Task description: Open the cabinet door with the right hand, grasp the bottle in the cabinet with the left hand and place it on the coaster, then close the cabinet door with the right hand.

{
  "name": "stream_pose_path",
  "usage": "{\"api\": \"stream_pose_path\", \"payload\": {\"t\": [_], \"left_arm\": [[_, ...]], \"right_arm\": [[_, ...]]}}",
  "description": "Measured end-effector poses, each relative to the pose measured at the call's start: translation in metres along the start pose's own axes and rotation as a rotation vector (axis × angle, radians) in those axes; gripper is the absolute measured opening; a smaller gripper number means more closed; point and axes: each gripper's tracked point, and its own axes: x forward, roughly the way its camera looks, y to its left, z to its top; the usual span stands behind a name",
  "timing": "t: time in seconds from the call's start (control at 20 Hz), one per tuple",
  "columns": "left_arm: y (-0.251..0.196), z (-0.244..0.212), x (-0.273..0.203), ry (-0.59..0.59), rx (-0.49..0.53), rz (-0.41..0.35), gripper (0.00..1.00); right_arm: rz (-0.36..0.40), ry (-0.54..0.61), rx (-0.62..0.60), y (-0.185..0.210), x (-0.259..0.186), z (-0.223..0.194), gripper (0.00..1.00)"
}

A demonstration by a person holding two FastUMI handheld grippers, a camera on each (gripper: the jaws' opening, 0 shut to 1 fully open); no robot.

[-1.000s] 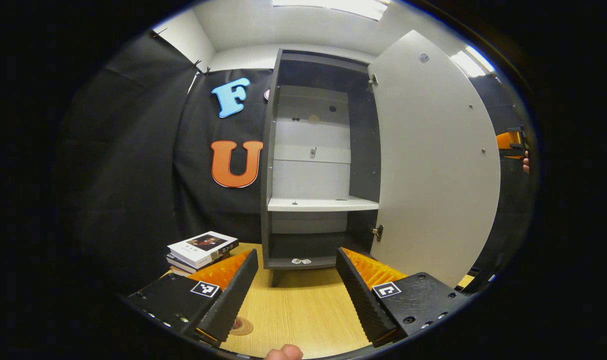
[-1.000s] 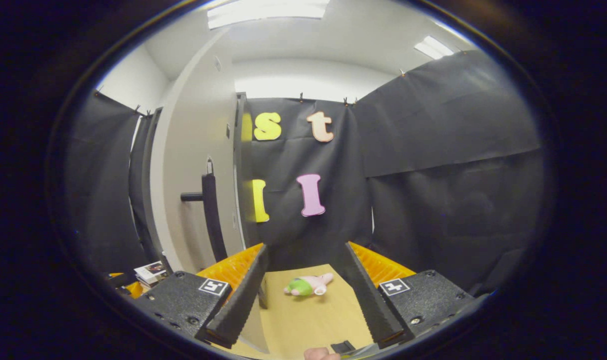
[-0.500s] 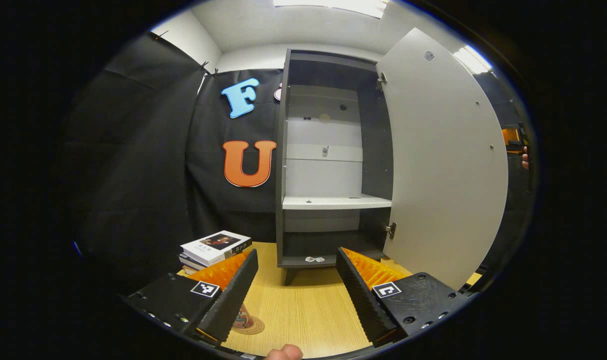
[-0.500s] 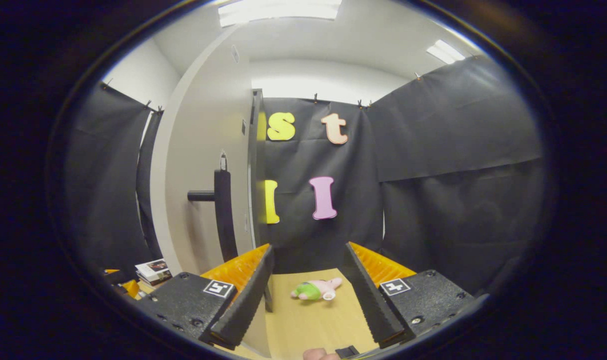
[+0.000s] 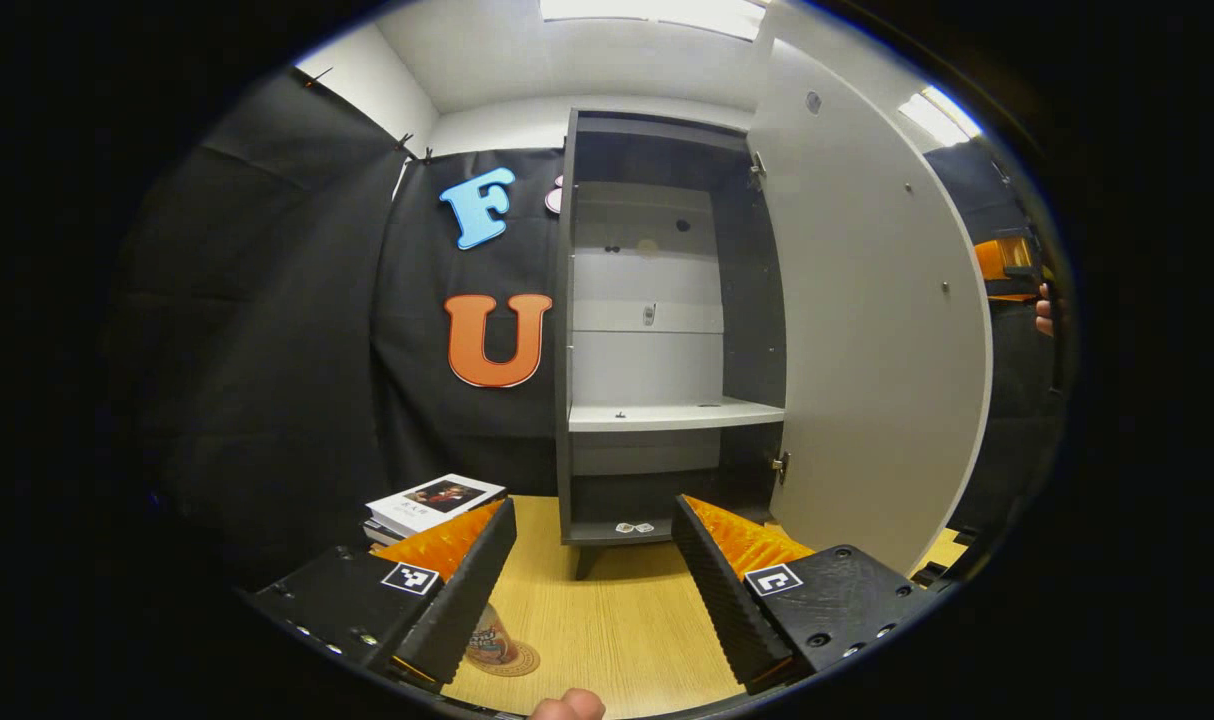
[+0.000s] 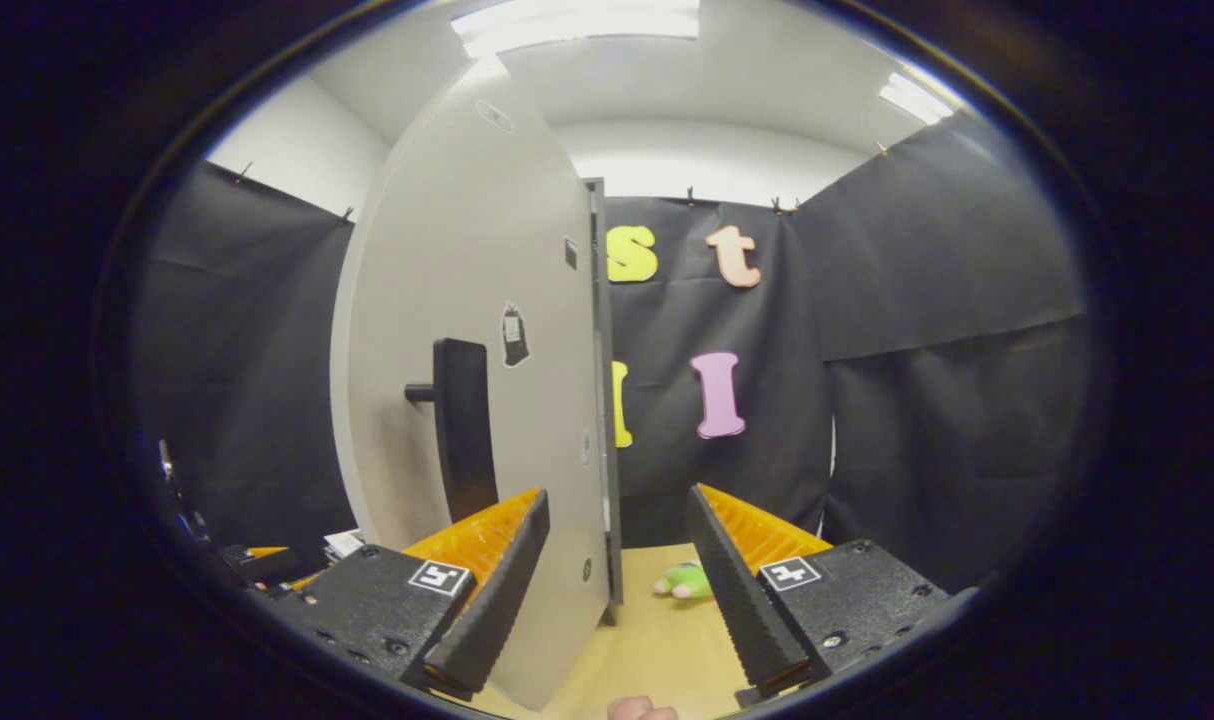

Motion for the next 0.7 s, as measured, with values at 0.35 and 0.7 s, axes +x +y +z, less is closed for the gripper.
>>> {"api": "stream_pose_path", "payload": {"t": [0.35,0.7], "left_arm": [[0.029,-0.001,-0.007,0.004,0.001,0.048,0.95],[0.06,-0.004,-0.014,0.009,-0.002,0.104,0.95]], "right_arm": [[0.112,0.006,-0.005,0.067,0.025,-0.007,0.91],[0.241,0.036,0.018,0.135,0.077,-0.024,0.89]]}}
